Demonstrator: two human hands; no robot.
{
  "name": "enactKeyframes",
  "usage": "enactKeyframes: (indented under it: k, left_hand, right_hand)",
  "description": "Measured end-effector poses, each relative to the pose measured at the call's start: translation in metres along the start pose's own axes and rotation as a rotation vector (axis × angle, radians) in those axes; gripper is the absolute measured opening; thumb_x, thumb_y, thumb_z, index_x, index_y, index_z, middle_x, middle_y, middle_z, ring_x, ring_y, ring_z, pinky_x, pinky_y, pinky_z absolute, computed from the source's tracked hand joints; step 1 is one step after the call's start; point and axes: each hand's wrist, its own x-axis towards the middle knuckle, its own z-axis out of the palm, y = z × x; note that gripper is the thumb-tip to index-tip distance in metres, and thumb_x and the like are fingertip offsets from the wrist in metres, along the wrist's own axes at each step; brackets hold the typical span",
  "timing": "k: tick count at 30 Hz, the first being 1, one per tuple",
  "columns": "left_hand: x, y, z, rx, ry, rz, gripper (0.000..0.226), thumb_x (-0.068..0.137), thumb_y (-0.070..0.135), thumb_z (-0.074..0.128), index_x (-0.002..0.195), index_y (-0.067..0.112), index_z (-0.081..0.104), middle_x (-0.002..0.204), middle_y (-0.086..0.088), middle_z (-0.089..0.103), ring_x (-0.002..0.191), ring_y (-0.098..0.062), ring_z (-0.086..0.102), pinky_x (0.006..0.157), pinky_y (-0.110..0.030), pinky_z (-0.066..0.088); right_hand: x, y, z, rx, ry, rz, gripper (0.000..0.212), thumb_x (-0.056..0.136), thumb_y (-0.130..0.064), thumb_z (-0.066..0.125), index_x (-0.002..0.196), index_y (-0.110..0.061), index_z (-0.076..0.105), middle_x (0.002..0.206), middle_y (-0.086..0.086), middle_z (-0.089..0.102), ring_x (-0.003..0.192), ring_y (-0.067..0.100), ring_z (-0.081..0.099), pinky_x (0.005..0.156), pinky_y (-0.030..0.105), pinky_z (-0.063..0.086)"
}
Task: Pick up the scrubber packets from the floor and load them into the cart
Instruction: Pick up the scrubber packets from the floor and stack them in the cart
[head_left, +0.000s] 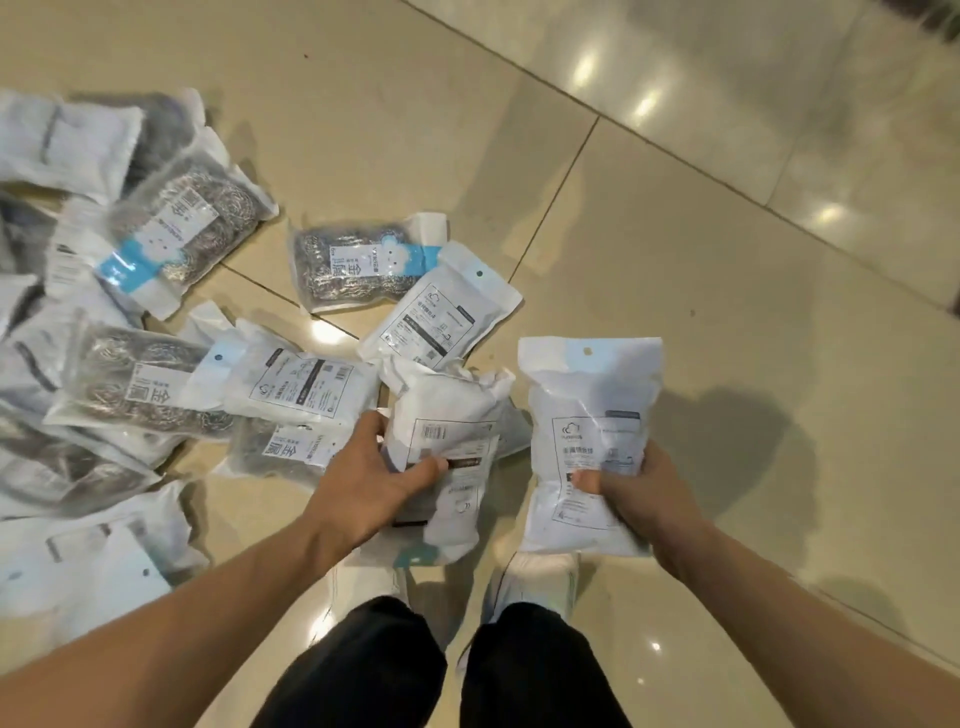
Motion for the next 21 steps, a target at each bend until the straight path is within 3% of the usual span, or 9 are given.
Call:
enactKeyframes:
  k: [2,5,8,12,15,18,21]
  left_hand:
    - [-0.042,0.03,-0.02,-0.118,0.006,-0.038,0.051,0.079,0.049,0.086,0.111,0.032,0.051,0.102,0.007,0.078,0.09,-0.013,0.076,0.084,-0.042,0.062]
    - [-0.124,0.084,-0.059,-0.223,0.052,-0.023,0.046,0.081,0.045,0.084,0.113,0.033,0.054,0.103,0.011,0.077,0.096,-0.01,0.075,0.09,-0.041,0.06]
    - [-0.213,0.136,-0.109,-0.289,0.125,0.001,0.047,0.08,0.055,0.081,0.116,0.038,0.057,0.107,0.017,0.076,0.103,-0.009,0.072,0.096,-0.044,0.057]
    - [-0.33,0.2,-0.167,-0.421,0.206,0.035,0.041,0.082,0.047,0.078,0.118,0.034,0.066,0.107,0.009,0.08,0.094,-0.016,0.078,0.089,-0.05,0.061]
    - [-0.412,0.224,-0.203,-0.494,0.268,0.087,0.042,0.08,0.045,0.075,0.118,0.028,0.07,0.105,0.004,0.081,0.093,-0.02,0.079,0.086,-0.045,0.061]
    - [-0.478,0.247,-0.218,-0.573,0.314,0.133,0.037,0.09,0.041,0.068,0.123,0.024,0.069,0.107,0.001,0.081,0.095,-0.022,0.079,0.076,-0.034,0.062]
    - [-0.529,0.258,-0.221,-0.633,0.42,0.179,0.03,0.097,0.035,0.065,0.124,0.023,0.069,0.11,0.0,0.08,0.098,-0.022,0.078,0.086,-0.04,0.059]
  right_hand:
    - [-0.057,-0.022,-0.01,0.022,-0.015,-0.018,0.045,0.078,-0.001,0.083,0.109,-0.03,0.071,0.093,-0.011,0.081,0.082,0.01,0.078,0.066,0.026,0.061]
    - [-0.15,-0.07,-0.024,0.049,-0.019,-0.036,0.048,0.077,-0.008,0.085,0.116,-0.032,0.069,0.101,-0.011,0.081,0.087,0.011,0.078,0.081,0.04,0.063]
    - [-0.247,-0.126,-0.037,0.053,-0.032,-0.071,0.045,0.081,-0.007,0.084,0.117,-0.029,0.069,0.1,-0.009,0.081,0.087,0.012,0.078,0.084,0.045,0.063]
    - [-0.363,-0.192,-0.061,0.091,-0.033,-0.13,0.047,0.076,-0.005,0.087,0.113,-0.026,0.065,0.098,-0.006,0.081,0.084,0.012,0.078,0.078,0.037,0.063]
    - [-0.435,-0.226,-0.075,0.082,-0.109,-0.193,0.047,0.079,0.0,0.083,0.114,-0.026,0.065,0.098,-0.008,0.081,0.086,0.011,0.078,0.071,0.029,0.062]
    - [-0.49,-0.255,-0.095,0.064,-0.167,-0.282,0.052,0.078,-0.006,0.084,0.12,-0.028,0.063,0.108,-0.007,0.08,0.098,0.014,0.077,0.087,0.04,0.063]
    - [-0.526,-0.273,-0.105,0.019,-0.227,-0.356,0.05,0.077,-0.009,0.086,0.118,-0.029,0.065,0.108,-0.007,0.08,0.099,0.015,0.077,0.09,0.043,0.062]
